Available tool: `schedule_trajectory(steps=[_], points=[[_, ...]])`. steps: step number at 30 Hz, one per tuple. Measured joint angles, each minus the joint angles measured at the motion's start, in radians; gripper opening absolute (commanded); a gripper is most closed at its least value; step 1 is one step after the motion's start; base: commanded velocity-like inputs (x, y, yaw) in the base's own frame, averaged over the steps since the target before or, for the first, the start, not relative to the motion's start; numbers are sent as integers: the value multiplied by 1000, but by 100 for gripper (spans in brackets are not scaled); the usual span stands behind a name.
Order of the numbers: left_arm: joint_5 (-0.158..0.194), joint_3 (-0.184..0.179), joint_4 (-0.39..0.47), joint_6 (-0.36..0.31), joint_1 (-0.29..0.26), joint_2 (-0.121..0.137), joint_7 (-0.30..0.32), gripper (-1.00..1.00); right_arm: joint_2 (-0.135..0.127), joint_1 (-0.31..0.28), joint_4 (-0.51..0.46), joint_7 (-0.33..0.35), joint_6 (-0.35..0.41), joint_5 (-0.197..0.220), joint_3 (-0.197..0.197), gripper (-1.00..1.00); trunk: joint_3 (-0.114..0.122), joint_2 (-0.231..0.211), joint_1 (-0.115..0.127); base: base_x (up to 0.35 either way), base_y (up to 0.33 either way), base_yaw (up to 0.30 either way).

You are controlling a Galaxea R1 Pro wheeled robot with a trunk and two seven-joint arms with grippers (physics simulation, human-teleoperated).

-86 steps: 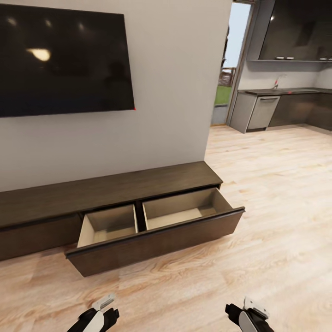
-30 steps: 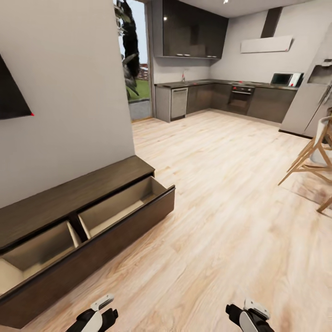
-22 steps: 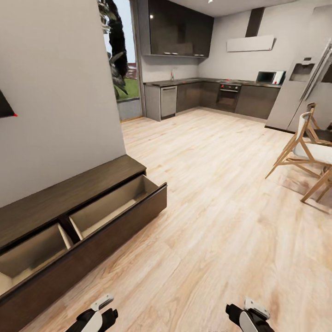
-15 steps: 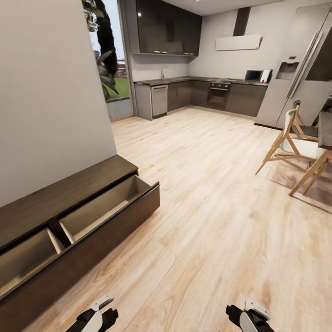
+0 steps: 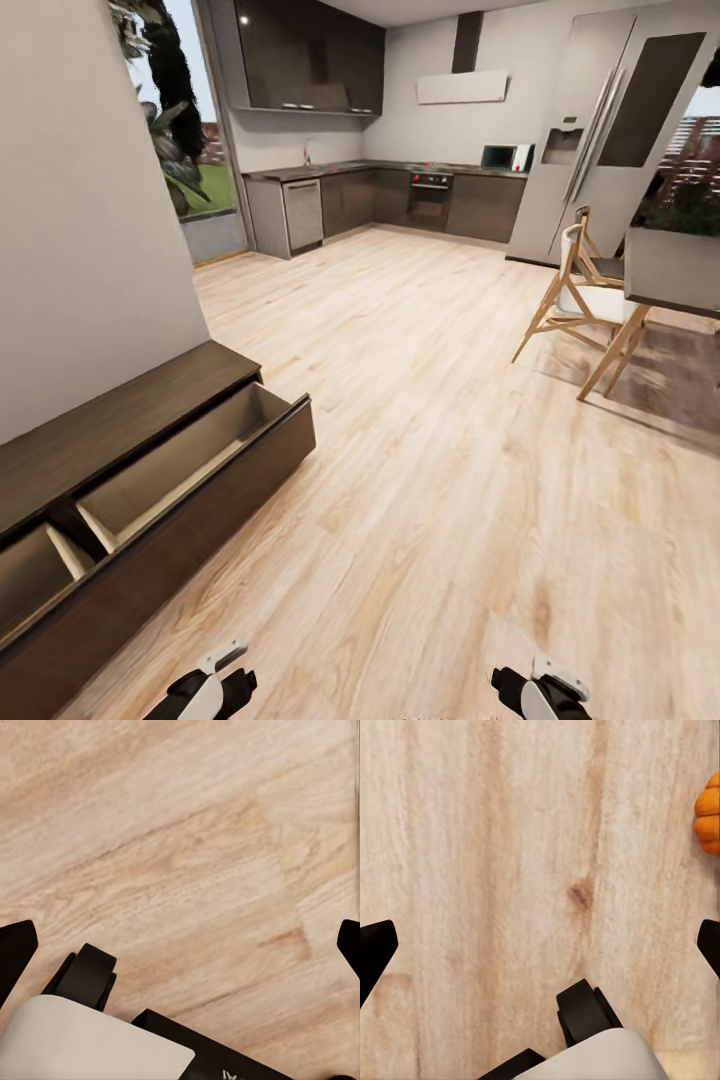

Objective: Place each of the two pumpkins and all three candles from the living room inside a cabinet in the living room (use any cabinet), then make sure every cabinet is closed, and position the cauldron so it is next to a table in the living room.

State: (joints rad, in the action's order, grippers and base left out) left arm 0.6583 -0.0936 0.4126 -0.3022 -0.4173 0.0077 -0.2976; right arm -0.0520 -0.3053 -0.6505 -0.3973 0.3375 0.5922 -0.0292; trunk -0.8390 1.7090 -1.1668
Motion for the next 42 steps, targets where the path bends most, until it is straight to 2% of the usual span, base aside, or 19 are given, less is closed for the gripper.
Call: schedule_trajectory(steps=[31, 42], points=[[-3, -2, 0, -1, 0, 0, 0, 100, 0, 0, 0, 0, 2, 1, 0, 100, -24, 0, 0, 0, -1, -256], [-4, -2, 0, 0, 0, 0, 0, 100, 0, 0, 0, 0, 2, 2, 0, 100, -33, 0, 0, -22, -131, -256]])
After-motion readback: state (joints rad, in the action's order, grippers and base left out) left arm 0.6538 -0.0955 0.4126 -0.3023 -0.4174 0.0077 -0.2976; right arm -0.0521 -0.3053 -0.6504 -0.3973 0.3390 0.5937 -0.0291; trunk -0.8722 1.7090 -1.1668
